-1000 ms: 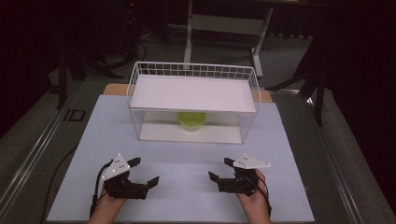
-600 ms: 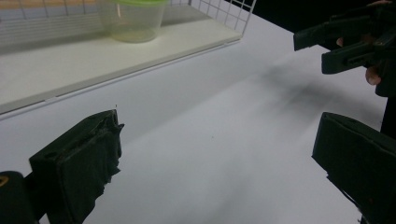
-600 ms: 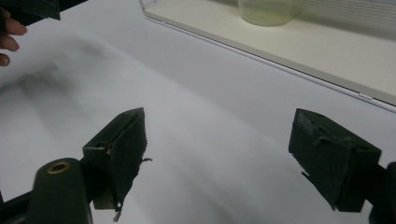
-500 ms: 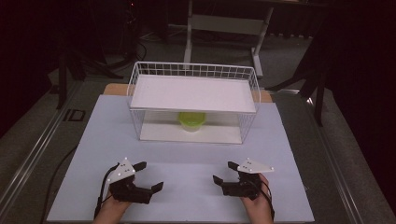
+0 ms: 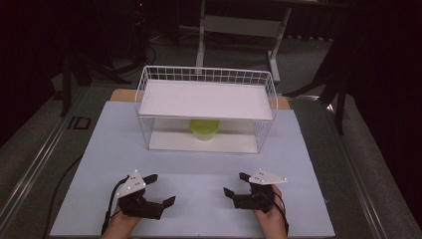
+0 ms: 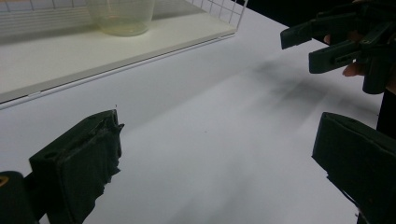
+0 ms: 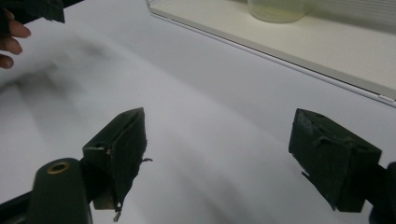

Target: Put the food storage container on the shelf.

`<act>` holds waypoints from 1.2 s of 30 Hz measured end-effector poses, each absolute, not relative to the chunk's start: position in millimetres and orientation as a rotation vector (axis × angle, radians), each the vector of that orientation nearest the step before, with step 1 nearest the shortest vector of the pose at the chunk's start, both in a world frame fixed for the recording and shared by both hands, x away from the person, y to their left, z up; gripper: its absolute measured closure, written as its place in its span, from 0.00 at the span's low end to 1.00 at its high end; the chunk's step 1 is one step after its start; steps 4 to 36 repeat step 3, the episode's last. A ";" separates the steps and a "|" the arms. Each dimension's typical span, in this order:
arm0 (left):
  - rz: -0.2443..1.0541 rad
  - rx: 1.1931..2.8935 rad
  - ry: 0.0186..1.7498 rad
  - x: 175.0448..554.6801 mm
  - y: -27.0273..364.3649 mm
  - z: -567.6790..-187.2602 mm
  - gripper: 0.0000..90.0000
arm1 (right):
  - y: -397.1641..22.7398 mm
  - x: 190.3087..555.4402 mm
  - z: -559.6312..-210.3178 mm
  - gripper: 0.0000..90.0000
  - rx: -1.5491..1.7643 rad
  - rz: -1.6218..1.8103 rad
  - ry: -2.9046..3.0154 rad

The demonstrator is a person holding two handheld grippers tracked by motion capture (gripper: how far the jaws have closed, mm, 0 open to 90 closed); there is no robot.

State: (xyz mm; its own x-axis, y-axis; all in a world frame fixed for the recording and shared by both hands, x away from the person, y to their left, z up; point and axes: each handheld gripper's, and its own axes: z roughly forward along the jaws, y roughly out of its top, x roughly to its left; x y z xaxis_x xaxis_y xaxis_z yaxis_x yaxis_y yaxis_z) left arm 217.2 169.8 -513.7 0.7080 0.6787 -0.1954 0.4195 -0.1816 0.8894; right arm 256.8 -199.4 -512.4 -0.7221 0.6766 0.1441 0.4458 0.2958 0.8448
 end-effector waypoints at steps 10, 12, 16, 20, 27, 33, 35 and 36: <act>0.295 1.811 0.861 216.8 169.6 -513.4 0.02 | -199.4 256.9 -512.1 0.21 1.032 1.397 2.320; 0.295 1.811 0.861 216.8 169.6 -513.4 0.02 | -199.4 256.9 -512.1 0.21 1.032 1.397 2.320; 0.295 1.811 0.861 216.8 169.6 -513.4 0.02 | -199.4 256.9 -512.1 0.21 1.032 1.397 2.320; 0.295 1.811 0.861 216.8 169.6 -513.4 0.02 | -199.4 256.9 -512.1 0.21 1.032 1.397 2.320; 0.295 1.811 0.861 216.8 169.6 -513.4 0.02 | -199.4 256.9 -512.1 0.21 1.032 1.397 2.320; 0.295 1.811 0.861 216.8 169.6 -513.4 0.02 | -199.4 256.9 -512.1 0.21 1.032 1.397 2.320; 0.295 1.811 0.861 216.8 169.6 -513.4 0.02 | -199.4 256.9 -512.1 0.21 1.032 1.397 2.320; 0.295 1.811 0.861 216.8 169.6 -513.4 0.02 | -199.4 256.9 -512.1 0.21 1.032 1.397 2.320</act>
